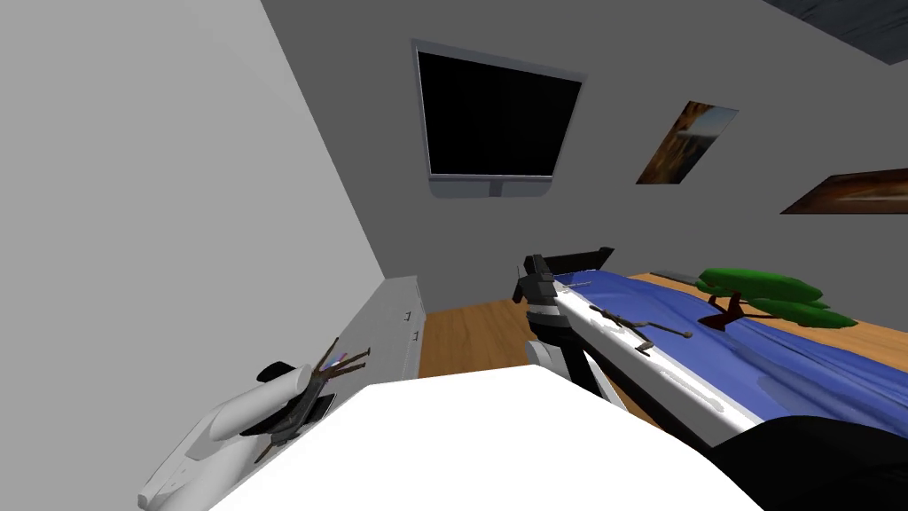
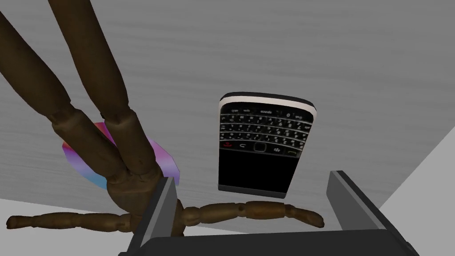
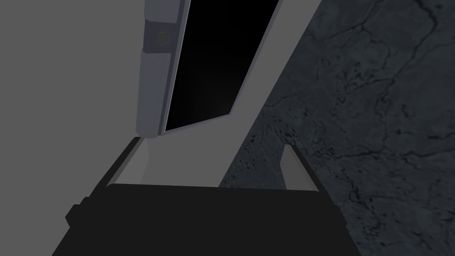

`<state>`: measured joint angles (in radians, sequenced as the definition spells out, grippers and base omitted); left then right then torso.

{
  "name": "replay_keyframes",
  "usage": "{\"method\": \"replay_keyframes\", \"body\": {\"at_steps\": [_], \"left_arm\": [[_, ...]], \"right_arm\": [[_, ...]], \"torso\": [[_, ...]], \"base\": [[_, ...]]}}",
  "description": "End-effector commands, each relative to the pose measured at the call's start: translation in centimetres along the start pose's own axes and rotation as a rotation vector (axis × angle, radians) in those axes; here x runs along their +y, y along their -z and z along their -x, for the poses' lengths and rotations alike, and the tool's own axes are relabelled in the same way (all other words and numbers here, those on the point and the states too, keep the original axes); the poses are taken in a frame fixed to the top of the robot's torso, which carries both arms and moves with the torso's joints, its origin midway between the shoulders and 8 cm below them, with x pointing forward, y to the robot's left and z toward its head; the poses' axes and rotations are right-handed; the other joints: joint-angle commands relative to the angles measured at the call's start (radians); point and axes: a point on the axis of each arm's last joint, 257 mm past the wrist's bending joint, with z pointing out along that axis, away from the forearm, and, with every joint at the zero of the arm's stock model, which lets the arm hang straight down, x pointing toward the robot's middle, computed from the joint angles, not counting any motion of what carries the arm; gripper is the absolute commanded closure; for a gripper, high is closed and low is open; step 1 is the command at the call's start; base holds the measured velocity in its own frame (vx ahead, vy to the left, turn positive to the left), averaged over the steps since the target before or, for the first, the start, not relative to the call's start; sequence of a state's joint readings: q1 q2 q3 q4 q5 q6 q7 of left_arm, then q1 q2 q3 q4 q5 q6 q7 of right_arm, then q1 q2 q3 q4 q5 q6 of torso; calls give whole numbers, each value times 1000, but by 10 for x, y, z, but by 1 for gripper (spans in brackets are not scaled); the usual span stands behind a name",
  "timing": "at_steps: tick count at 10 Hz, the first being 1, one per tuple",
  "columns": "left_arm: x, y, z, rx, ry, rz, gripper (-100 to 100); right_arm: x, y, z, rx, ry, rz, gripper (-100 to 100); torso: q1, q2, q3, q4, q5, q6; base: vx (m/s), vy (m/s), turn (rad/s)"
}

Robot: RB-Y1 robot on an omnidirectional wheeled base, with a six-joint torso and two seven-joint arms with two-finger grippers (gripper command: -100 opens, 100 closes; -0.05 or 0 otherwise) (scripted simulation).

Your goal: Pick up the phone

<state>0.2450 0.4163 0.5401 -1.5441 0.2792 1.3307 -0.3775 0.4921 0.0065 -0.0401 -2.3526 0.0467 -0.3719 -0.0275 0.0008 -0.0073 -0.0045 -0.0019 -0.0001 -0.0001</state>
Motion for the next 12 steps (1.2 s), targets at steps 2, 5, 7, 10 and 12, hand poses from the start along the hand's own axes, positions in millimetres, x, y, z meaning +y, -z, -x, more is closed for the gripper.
{"method": "replay_keyframes", "body": {"at_steps": [2,5,7,10,12], "left_arm": [[26,-5,3,32,13,85,-100],[33,-6,2,42,19,109,-100],[33,-10,6,41,42,118,-100],[27,-19,19,29,108,124,-100],[30,-24,21,30,134,137,-100]], "right_arm": [[0,0,0,0,0,0,0],[0,0,0,0,0,0,0],[0,0,0,0,0,0,0],[0,0,0,0,0,0,0],[0,0,0,0,0,0,0]], "torso": [[1,0,0,0,0,0],[1,3,2,1,0,0],[0,7,4,2,0,0],[4,15,9,4,2,3],[4,14,8,4,2,2]], "base": [[110,5,44],[57,4,27],[-19,7,-87],[-143,11,-248],[-93,0,-113]]}}
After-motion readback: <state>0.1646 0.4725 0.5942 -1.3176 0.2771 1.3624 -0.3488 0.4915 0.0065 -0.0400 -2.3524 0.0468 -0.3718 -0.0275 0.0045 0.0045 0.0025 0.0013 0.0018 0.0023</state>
